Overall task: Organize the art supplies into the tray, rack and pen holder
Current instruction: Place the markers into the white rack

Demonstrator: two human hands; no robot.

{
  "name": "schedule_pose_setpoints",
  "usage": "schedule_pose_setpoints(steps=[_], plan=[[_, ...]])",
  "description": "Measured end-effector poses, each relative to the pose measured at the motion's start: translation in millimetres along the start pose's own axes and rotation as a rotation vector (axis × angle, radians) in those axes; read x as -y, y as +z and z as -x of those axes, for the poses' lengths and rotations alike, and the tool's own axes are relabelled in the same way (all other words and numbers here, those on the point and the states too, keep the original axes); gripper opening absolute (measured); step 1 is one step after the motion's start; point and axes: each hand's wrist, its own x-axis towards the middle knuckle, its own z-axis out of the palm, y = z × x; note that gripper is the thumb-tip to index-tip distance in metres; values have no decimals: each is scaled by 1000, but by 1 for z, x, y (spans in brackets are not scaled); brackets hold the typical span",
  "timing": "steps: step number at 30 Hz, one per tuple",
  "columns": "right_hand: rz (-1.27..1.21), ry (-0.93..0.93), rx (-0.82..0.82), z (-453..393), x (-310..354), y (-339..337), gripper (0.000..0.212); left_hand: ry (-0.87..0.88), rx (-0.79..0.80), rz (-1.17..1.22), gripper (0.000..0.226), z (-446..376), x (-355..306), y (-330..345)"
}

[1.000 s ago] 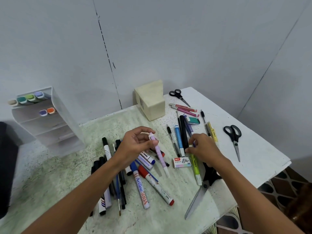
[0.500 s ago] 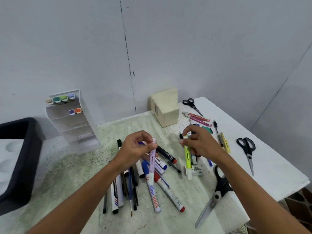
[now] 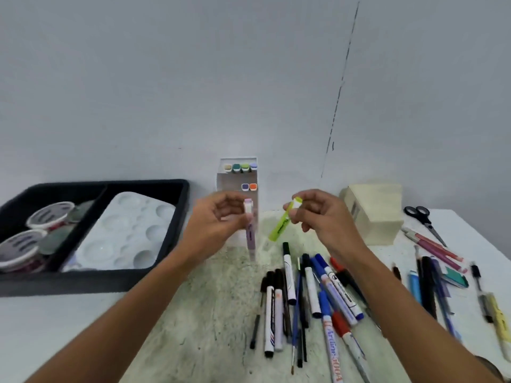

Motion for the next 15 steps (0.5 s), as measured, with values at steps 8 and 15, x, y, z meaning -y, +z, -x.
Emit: schedule_pose_setpoints(steps=[8, 15], plan=[[53, -427, -11, -17, 35, 60, 25, 385, -260, -332, 16, -11, -42, -47], [382, -556, 7, -28, 21, 75, 24, 465, -245, -484, 19, -17, -31, -42]])
